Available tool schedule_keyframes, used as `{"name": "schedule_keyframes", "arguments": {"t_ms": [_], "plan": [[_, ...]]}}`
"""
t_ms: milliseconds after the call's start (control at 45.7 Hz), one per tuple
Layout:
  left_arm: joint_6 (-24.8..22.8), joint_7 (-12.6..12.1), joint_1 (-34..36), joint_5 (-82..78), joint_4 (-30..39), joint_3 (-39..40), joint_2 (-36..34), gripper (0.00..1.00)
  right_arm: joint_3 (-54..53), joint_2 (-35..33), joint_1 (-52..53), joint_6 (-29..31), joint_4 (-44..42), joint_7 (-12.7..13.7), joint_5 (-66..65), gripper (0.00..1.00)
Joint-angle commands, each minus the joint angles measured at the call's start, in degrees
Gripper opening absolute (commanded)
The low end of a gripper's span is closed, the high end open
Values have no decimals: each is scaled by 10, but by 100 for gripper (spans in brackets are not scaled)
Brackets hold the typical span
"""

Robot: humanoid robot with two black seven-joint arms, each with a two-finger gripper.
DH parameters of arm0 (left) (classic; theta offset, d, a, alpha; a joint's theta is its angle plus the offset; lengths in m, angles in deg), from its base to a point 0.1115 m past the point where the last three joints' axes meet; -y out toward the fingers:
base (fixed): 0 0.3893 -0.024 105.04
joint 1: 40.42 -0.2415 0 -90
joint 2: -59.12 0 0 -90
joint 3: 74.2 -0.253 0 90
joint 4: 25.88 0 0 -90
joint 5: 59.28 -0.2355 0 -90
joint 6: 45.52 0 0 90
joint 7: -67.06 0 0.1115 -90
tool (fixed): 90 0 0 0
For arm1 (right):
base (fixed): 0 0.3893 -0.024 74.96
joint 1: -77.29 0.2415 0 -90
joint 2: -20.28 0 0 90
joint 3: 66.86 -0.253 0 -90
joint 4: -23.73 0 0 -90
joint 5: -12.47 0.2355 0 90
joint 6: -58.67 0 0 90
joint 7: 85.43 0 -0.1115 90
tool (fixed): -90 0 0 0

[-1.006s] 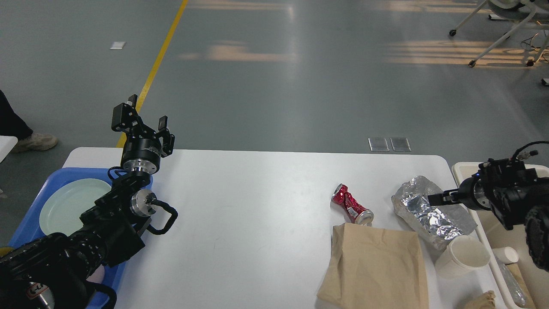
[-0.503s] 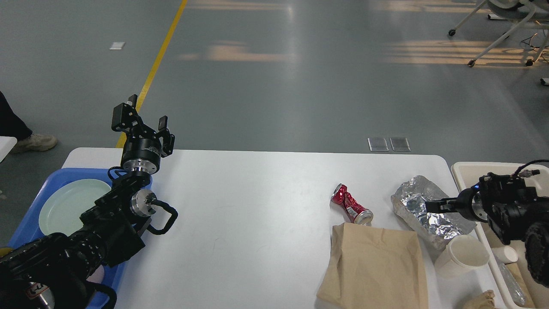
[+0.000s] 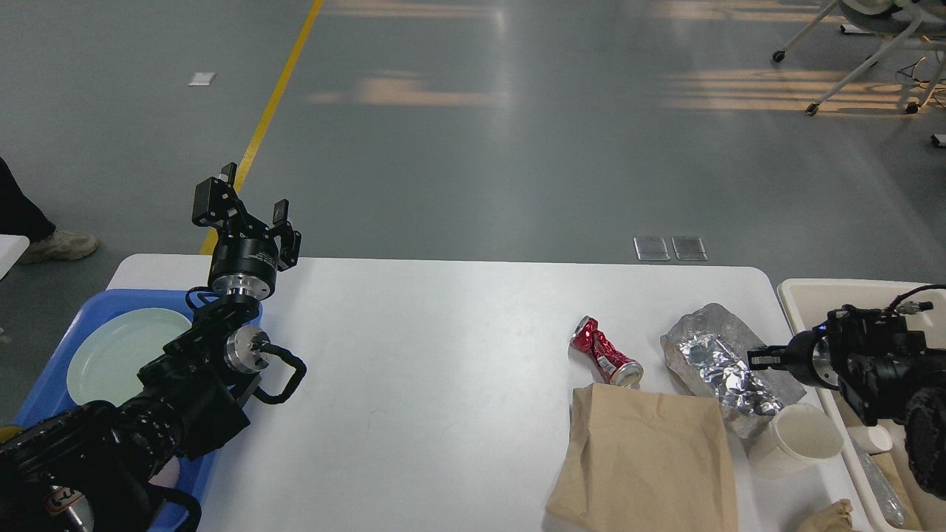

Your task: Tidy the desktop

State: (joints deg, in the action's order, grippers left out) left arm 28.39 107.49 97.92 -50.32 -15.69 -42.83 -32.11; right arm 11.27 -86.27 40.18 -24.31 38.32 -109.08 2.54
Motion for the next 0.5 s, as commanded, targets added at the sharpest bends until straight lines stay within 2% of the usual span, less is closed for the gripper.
{"name": "schedule_keyframes", "arguments": {"t_ms": [0, 328, 481], "plan": [[0, 0, 0, 0, 0, 0, 0, 96, -18, 1, 1, 1, 0, 0, 0, 0], [0, 0, 0, 0, 0, 0, 0, 96, -45, 1, 10, 4, 1, 0, 2, 0], [0, 0, 0, 0, 0, 0, 0, 96, -62, 0, 49, 21, 21, 0, 1, 0]]}}
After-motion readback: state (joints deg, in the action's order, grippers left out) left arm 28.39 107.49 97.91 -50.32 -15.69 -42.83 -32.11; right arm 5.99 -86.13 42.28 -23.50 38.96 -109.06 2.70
